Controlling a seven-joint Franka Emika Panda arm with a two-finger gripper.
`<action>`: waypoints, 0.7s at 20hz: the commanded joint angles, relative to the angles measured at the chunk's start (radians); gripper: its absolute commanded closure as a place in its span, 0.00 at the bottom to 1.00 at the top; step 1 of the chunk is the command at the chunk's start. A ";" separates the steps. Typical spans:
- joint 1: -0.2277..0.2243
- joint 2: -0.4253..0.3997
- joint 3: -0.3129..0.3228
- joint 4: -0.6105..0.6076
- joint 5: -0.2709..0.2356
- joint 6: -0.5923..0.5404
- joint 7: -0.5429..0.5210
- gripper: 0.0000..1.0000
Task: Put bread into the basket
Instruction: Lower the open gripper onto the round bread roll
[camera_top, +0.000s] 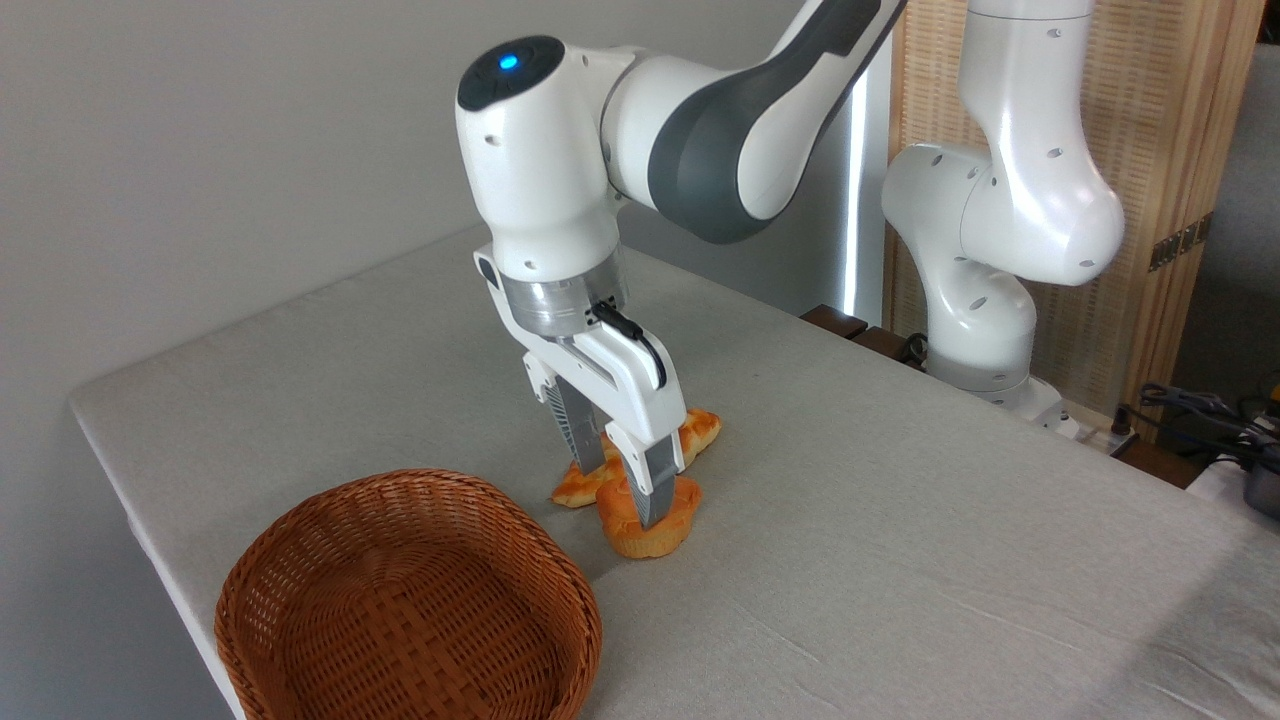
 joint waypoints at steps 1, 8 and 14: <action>0.000 -0.017 0.011 -0.026 0.002 0.015 0.040 0.00; -0.002 -0.023 0.042 -0.026 0.034 0.018 0.071 0.00; -0.005 -0.017 0.040 -0.026 0.035 0.018 0.071 0.00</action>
